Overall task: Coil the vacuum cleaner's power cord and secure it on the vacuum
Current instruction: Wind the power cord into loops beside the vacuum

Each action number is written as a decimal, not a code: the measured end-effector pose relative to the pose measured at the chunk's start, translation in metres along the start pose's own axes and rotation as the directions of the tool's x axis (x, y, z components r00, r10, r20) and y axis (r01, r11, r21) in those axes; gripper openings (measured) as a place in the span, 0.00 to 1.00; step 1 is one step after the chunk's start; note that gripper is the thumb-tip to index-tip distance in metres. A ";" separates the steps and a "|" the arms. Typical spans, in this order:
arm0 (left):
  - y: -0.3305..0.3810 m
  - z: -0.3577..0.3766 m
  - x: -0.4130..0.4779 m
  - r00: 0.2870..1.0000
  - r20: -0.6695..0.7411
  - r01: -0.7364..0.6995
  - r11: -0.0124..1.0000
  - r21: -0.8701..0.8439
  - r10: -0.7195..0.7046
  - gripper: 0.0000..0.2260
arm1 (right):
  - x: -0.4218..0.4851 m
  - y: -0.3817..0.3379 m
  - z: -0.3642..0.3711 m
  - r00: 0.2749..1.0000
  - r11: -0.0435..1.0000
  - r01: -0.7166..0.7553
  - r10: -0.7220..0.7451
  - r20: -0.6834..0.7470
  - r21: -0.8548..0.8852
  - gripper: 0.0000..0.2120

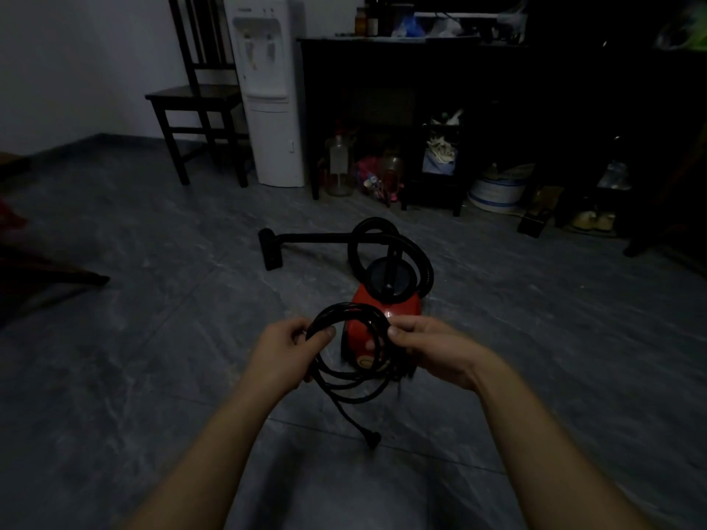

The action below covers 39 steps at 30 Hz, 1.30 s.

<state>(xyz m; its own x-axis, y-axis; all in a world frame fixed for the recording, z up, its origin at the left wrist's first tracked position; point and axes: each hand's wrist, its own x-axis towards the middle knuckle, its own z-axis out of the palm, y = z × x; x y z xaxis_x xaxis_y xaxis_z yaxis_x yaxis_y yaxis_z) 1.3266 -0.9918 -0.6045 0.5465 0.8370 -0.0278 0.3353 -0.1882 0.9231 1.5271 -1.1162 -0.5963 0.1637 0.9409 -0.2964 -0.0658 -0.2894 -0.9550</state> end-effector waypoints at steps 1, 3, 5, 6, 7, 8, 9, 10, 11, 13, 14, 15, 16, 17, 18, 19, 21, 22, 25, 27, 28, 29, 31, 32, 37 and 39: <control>0.000 0.000 0.000 1.000 -0.003 0.002 1.000 0.006 -0.002 0.12 | 0.000 -0.001 0.001 1.000 1.000 0.000 -0.001 -0.007 -0.001 0.11; -0.001 0.000 0.001 1.000 0.005 -0.018 0.999 0.033 0.018 0.10 | 0.002 -0.001 0.001 0.999 1.000 0.003 -0.003 -0.041 0.006 0.11; -0.005 -0.001 0.002 0.997 0.015 -0.076 0.990 0.120 0.075 0.08 | 0.003 -0.002 0.002 0.998 1.000 0.009 -0.008 -0.066 0.010 0.11; -0.008 -0.002 0.002 0.995 0.025 -0.101 0.980 0.173 0.098 0.06 | 0.004 -0.002 0.003 0.997 1.000 0.015 -0.015 -0.076 0.005 0.11; -0.009 -0.002 0.002 0.993 0.036 -0.117 0.972 0.206 0.112 0.04 | 0.004 -0.002 0.003 0.996 1.000 0.021 -0.021 -0.088 -0.004 0.11; -0.010 -0.003 0.001 0.992 0.044 -0.127 0.969 0.210 0.120 0.05 | 0.005 -0.001 0.002 0.995 1.000 0.023 -0.024 -0.100 -0.017 0.11; -0.010 -0.003 0.001 0.991 0.047 -0.135 0.972 0.194 0.128 0.06 | 0.005 -0.001 0.002 0.993 0.999 0.024 -0.027 -0.111 -0.033 0.11; -0.008 -0.004 0.001 0.988 0.046 -0.153 0.972 0.178 0.147 0.07 | 0.006 0.001 0.002 0.993 0.998 0.024 -0.030 -0.118 -0.055 0.10; -0.005 -0.004 0.000 0.984 0.044 -0.178 0.969 0.171 0.173 0.08 | 0.006 0.002 0.002 0.992 0.996 0.025 -0.034 -0.118 -0.084 0.10; 0.000 -0.003 0.000 0.975 0.062 -0.221 0.960 0.173 0.214 0.08 | 0.007 0.002 0.003 0.992 0.989 0.028 -0.045 -0.116 -0.143 0.10; 0.002 -0.003 0.000 0.970 0.086 -0.240 0.954 0.178 0.227 0.08 | 0.008 0.002 0.005 0.992 0.986 0.031 -0.050 -0.118 -0.165 0.10; 0.003 -0.003 -0.001 0.965 0.116 -0.254 0.949 0.184 0.236 0.06 | 0.009 0.002 0.007 0.991 0.983 0.033 -0.055 -0.120 -0.178 0.10; 0.003 -0.002 0.000 0.960 0.147 -0.262 0.947 0.186 0.237 0.03 | 0.010 0.002 0.009 0.991 0.982 0.033 -0.056 -0.122 -0.185 0.10; 0.003 -0.002 -0.001 0.956 0.179 -0.265 0.946 0.184 0.233 0.02 | 0.010 0.002 0.011 0.990 0.982 0.030 -0.055 -0.126 -0.186 0.10; 0.002 -0.001 -0.001 0.952 0.206 -0.267 0.945 0.187 0.228 0.02 | 0.010 0.002 0.012 0.990 0.983 0.028 -0.052 -0.129 -0.183 0.11; 0.002 0.000 -0.001 0.948 0.228 -0.269 0.943 0.198 0.223 0.02 | 0.011 0.003 0.013 0.990 0.984 0.027 -0.050 -0.131 -0.175 0.11; 0.000 0.003 -0.001 0.942 0.262 -0.274 0.929 0.248 0.208 0.03 | 0.012 0.004 0.014 0.990 0.988 0.027 -0.047 -0.133 -0.154 0.11; -0.001 0.004 0.000 0.940 0.274 -0.281 0.917 0.283 0.204 0.04 | 0.012 0.005 0.014 0.990 0.988 0.030 -0.051 -0.134 -0.150 0.11; -0.003 0.008 -0.001 0.936 0.252 -0.321 0.892 0.319 0.247 0.08 | 0.016 0.006 0.016 0.980 0.983 0.057 -0.088 -0.178 -0.173 0.09; -0.002 0.010 -0.001 0.938 0.205 -0.329 0.902 0.281 0.278 0.07 | 0.019 0.006 0.017 0.958 0.973 0.080 -0.135 -0.253 -0.218 0.08; -0.001 0.011 -0.002 0.942 0.180 -0.321 0.914 0.247 0.283 0.06 | 0.020 0.007 0.017 0.944 0.966 0.091 -0.161 -0.288 -0.242 0.07; -0.001 0.013 -0.003 0.947 0.157 -0.307 0.929 0.206 0.278 0.07 | 0.022 0.008 0.018 0.931 0.959 0.103 -0.187 -0.315 -0.266 0.07; -0.001 0.013 -0.003 0.964 0.118 -0.254 0.960 0.116 0.240 0.07 | 0.023 0.008 0.017 0.907 0.951 0.127 -0.227 -0.356 -0.283 0.08; -0.002 0.012 -0.003 0.973 0.098 -0.218 0.973 0.070 0.211 0.06 | 0.023 0.010 0.015 0.897 0.949 0.134 -0.238 -0.372 -0.285 0.09; -0.008 0.005 0.003 0.991 0.060 -0.117 0.990 -0.077 0.121 0.04 | 0.023 0.020 0.006 0.876 0.934 0.107 -0.251 -0.412 -0.341 0.08; -0.008 0.005 0.003 0.993 0.054 -0.102 0.989 -0.107 0.108 0.04 | 0.023 0.024 0.007 0.877 0.942 0.098 -0.234 -0.419 -0.321 0.08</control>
<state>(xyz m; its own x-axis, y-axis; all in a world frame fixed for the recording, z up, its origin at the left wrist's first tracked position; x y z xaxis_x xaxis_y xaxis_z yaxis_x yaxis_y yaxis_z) 1.3290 -0.9903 -0.6136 0.6200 0.7829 0.0517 0.1936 -0.2164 0.9569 1.5228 -1.1002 -0.6260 0.5713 0.8197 -0.0422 0.2704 -0.2365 -0.9332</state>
